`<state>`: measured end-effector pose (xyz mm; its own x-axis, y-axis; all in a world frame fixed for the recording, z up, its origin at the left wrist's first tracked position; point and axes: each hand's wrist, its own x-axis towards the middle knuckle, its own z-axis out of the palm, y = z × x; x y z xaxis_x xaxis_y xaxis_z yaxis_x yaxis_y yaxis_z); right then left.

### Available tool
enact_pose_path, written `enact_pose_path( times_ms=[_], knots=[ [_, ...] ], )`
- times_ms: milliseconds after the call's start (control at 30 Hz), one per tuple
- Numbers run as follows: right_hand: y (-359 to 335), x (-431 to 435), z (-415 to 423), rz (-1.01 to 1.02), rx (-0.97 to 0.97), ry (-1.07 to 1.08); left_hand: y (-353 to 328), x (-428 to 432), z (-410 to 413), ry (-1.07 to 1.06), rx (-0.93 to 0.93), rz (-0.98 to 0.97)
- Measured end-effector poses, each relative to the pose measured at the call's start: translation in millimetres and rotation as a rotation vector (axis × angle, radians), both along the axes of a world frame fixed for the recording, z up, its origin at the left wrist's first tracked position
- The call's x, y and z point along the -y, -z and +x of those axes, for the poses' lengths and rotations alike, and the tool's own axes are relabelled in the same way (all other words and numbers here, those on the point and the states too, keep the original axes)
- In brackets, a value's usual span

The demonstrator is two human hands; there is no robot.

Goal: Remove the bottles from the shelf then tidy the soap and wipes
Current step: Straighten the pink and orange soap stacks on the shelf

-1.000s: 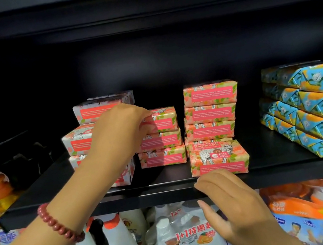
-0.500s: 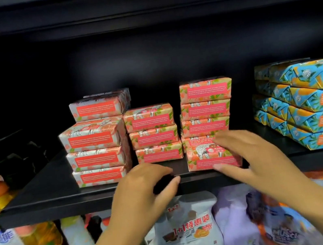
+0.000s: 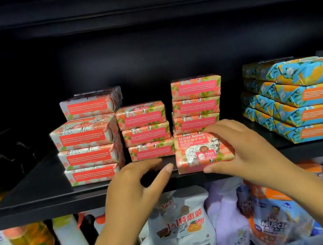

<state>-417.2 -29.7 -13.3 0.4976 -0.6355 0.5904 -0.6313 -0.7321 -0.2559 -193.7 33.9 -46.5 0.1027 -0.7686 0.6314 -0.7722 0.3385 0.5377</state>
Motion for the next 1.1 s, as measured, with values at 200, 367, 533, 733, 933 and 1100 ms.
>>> enact_pose_path(
  times_ms=[200, 367, 533, 733, 933, 1100],
  knots=[
    [-1.4, -21.8, 11.9, -0.304, 0.08, -0.132, -27.1, -2.0, -21.2, 0.299, -0.491, 0.132],
    [-0.5, -19.0, 16.1, -0.253, 0.087, -0.153, -32.4, -5.6, -30.0, 0.369, -0.627, -0.004],
    [-7.0, -12.8, 9.7, -0.099, 0.193, -0.211, -21.4, -2.8, -22.7, 0.349, -0.445, -0.151],
    [-4.5, -9.3, 16.9, -0.455, 0.268, -0.18, -29.3, 0.2, -16.4, 0.421, -0.405, -0.112],
    [5.1, -1.1, 20.1, -0.683, 0.208, -0.21, -41.0, 0.4, -14.7, 0.543, -0.736, 0.321],
    [3.5, 3.1, 17.7, -0.63, 0.145, -0.181, -41.9, 4.8, -16.5, 0.625, -0.976, 0.295]
  ],
)
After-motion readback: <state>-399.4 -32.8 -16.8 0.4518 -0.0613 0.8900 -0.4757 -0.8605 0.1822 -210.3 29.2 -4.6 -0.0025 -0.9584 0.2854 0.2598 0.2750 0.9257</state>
